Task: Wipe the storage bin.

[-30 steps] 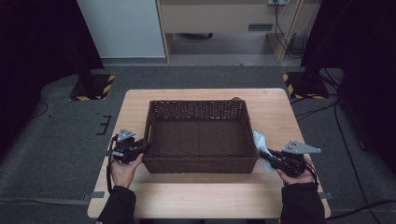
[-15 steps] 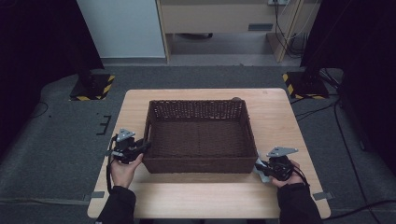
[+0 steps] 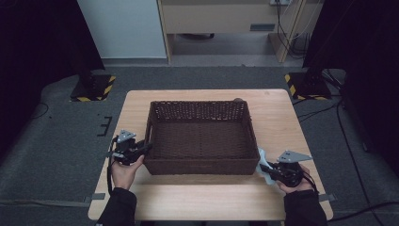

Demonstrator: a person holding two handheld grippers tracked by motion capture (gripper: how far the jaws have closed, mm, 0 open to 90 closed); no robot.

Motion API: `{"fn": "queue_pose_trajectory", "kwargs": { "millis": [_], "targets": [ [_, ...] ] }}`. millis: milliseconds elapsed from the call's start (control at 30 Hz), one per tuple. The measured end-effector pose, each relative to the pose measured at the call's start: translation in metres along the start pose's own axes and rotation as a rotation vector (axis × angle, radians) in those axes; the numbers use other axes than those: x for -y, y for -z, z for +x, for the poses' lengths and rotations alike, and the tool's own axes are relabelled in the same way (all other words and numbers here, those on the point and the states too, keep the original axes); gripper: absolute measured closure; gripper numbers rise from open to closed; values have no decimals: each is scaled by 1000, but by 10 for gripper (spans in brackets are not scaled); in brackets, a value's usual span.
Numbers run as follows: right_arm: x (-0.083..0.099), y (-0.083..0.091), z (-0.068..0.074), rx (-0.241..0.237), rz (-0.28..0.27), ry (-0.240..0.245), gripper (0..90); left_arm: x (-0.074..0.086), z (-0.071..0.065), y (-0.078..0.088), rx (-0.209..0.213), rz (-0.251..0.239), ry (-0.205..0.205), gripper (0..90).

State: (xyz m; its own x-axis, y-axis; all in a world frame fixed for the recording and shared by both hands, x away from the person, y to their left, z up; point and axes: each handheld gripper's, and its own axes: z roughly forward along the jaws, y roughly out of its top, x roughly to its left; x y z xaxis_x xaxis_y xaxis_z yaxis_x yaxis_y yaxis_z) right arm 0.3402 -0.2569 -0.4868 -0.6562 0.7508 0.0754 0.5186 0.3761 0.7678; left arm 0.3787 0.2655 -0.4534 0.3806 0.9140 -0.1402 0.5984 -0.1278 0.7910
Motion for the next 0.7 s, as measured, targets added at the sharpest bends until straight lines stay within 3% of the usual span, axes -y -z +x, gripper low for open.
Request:
{"fn": "queue_pose_trajectory", "kwargs": {
  "millis": [200,267,433,500,600,700],
  "targets": [
    [7,-19,0,-16,115,-3,781,0,0,0,0,0,0,630],
    [5,-14,1,-9,107,-6,781,0,0,0,0,1,1,628],
    [-12,22,2,7,-105,-6,781,0,0,0,0,2,0,626],
    [-15,32,5,6,-143,-1,781,0,0,0,0,2,0,625],
    [-12,34,9,2,-140,7,782,0,0,0,-1,0,0,625],
    [-5,22,11,5,-74,3,782,0,0,0,-1,2,1,624]
  ]
}}
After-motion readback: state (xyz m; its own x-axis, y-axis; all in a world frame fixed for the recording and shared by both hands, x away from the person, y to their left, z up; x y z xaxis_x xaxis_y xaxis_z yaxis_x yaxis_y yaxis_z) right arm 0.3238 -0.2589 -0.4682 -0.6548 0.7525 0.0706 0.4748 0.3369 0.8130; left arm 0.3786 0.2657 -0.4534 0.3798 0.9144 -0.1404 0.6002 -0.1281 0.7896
